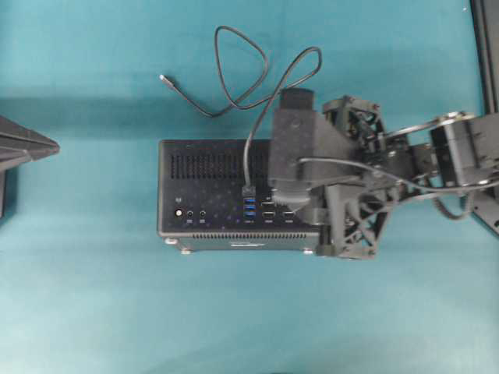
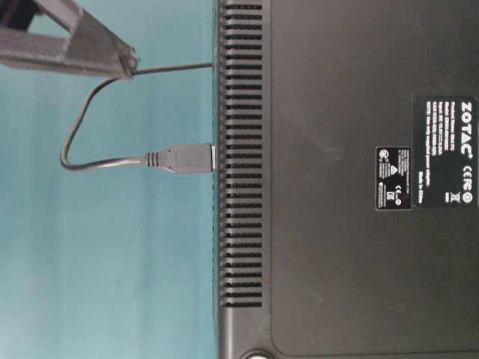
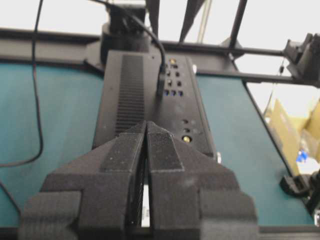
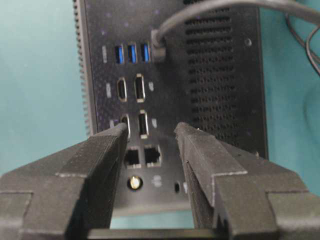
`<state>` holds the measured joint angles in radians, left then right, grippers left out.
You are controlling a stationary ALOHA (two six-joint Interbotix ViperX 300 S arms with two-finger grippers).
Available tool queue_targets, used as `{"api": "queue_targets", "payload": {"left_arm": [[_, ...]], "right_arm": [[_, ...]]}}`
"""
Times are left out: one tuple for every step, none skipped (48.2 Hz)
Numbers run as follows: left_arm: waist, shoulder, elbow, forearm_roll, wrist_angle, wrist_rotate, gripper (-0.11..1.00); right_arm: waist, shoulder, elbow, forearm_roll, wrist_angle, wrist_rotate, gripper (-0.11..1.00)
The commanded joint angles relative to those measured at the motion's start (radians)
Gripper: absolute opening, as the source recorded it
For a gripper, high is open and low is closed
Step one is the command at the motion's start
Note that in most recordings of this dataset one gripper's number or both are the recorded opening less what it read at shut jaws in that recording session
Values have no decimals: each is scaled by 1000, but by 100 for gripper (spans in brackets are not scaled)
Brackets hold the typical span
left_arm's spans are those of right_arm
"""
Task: Insert the USB into the PC box with both arms.
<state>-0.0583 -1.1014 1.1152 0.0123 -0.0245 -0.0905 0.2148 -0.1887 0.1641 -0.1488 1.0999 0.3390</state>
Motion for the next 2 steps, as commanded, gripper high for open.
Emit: {"api": "queue_targets", "payload": {"left_arm": [[-2,5,-17,3,9,3,0],[-2,6,-18,3,12,3,0]], "right_arm": [[5,-34,2,-6,-8,9,51],[5,-38,6,-6,-9,9,51]]}}
